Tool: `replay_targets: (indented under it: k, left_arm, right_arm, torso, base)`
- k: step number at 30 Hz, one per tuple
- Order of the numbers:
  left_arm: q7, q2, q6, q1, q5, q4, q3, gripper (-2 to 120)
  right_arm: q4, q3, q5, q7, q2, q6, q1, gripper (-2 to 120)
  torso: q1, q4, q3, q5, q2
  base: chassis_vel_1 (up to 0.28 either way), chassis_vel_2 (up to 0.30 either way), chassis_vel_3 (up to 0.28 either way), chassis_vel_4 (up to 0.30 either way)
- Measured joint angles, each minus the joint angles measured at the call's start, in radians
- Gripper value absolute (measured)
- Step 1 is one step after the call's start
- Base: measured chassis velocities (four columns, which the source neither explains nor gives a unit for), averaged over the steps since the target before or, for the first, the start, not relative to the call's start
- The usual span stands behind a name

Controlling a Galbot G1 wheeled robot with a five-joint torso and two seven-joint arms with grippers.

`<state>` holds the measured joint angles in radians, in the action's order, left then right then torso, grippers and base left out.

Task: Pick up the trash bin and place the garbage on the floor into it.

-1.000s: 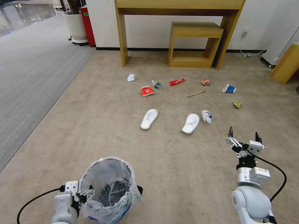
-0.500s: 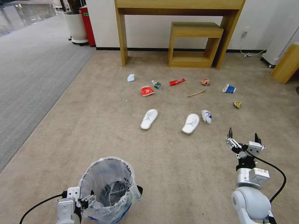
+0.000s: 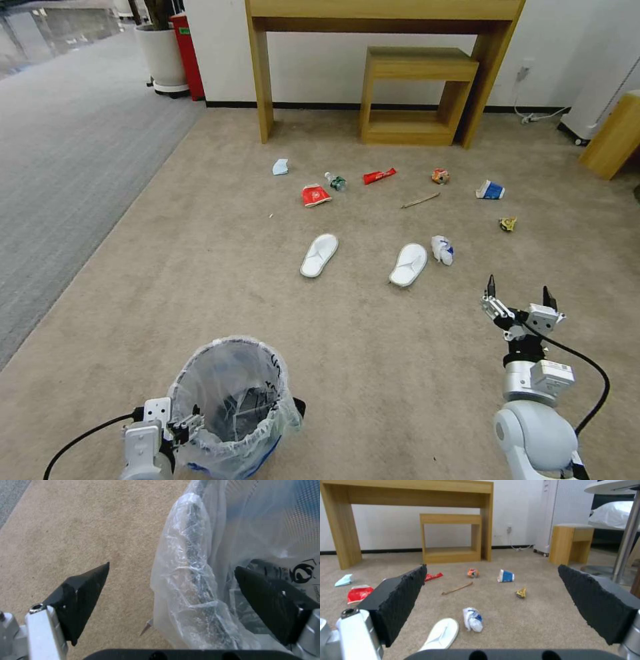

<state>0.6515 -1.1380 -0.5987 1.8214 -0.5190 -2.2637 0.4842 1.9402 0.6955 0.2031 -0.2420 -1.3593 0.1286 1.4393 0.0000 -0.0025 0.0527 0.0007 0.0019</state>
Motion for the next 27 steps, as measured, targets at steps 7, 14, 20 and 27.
replay_targets:
  k: [7,14,20,27]
  left_arm:
    - [0.004,0.003,0.000,-0.019,-0.011,0.023,-0.005,99]
    - [0.007,0.003,0.000,-0.040,-0.025,0.045,-0.012,95]
    - [-0.003,0.004,0.005,-0.047,-0.029,0.052,-0.012,75]
    - [-0.009,0.004,0.014,-0.052,-0.030,0.059,-0.013,50]
  right_arm:
    - [-0.005,0.000,0.000,0.000,0.001,-0.001,-0.002,100]
    - [-0.011,-0.001,-0.001,0.000,0.001,-0.003,-0.006,100]
    - [-0.013,-0.001,-0.001,0.000,0.003,-0.003,-0.008,100]
    - [-0.016,-0.002,-0.001,0.000,0.003,-0.004,-0.011,100]
  torso:
    - [0.000,0.0000,0.000,0.0001,0.000]
    - [0.000,0.0000,0.000,0.0000,0.000]
    - [0.000,0.0000,0.000,0.0000,0.000]
    - [0.000,0.0000,0.000,0.0000,0.000]
  base:
    - [0.000,0.000,0.000,0.000]
    - [0.000,0.000,0.000,0.000]
    - [0.000,0.000,0.000,0.000]
    - [0.000,0.000,0.000,0.000]
